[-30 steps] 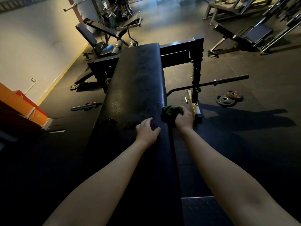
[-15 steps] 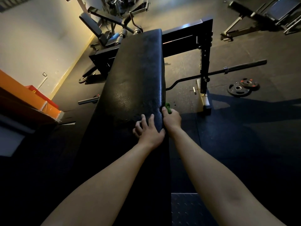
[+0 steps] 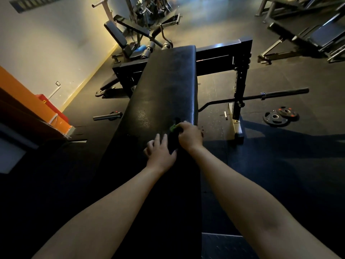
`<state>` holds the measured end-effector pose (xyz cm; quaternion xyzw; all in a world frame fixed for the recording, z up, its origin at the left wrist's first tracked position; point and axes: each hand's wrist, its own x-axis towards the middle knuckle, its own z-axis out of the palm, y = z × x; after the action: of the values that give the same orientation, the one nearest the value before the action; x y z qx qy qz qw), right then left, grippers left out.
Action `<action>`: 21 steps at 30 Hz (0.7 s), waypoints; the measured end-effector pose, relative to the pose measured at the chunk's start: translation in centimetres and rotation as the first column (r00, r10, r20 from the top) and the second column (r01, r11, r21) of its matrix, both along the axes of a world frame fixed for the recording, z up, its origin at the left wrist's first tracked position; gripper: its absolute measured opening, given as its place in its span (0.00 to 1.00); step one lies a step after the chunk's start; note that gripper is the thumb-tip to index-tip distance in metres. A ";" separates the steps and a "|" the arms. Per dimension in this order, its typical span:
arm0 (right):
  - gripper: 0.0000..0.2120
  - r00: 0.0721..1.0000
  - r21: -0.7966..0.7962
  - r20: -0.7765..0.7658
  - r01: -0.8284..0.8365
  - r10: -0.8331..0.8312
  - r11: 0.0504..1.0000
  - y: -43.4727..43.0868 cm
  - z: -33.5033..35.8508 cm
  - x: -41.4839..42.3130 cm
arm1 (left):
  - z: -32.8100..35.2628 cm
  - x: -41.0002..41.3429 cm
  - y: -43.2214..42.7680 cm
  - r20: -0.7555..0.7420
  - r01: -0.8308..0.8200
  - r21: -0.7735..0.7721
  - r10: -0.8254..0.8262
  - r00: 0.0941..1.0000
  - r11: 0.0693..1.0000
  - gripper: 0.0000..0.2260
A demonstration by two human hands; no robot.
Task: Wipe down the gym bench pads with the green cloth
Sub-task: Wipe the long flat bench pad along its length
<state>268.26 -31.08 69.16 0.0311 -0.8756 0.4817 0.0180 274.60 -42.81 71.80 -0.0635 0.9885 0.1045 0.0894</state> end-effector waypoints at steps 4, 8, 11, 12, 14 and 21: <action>0.18 0.946 0.212 -0.066 -0.296 0.316 0.931 -3.2 -0.1 0.3 | -0.3 -1.2 -1.8 0.131 -0.111 0.050 0.104 0.986 0.993 0.35; 0.21 0.935 0.446 -0.058 -0.289 0.350 0.847 0.1 -0.3 -2.1 | -1.5 -1.2 -2.6 0.115 -0.059 0.052 0.053 0.992 0.997 0.45; 0.18 0.973 0.473 -0.019 -0.196 0.232 0.859 1.5 -0.2 -3.5 | -1.8 -1.2 -2.6 0.106 -0.068 0.057 0.062 0.992 0.996 0.48; 0.17 0.983 0.468 -0.006 -0.159 0.183 0.870 1.4 -0.1 -3.9 | -1.9 -1.2 -2.7 0.102 -0.070 0.063 0.063 0.993 0.996 0.49; 0.17 0.999 0.450 0.009 -0.033 0.032 0.892 1.5 0.0 -4.7 | -2.0 -1.0 -2.7 0.095 -0.065 0.079 0.058 0.994 0.995 0.50; 0.18 0.994 0.493 0.023 0.079 -0.103 0.867 -1.9 0.8 -3.3 | -2.5 -1.4 -3.0 0.084 -0.069 0.122 0.059 0.995 0.990 0.50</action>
<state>265.01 -32.93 69.94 -0.0183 -0.9698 0.2429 0.0110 273.22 -45.77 69.33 -0.0936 0.9731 0.1663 0.1292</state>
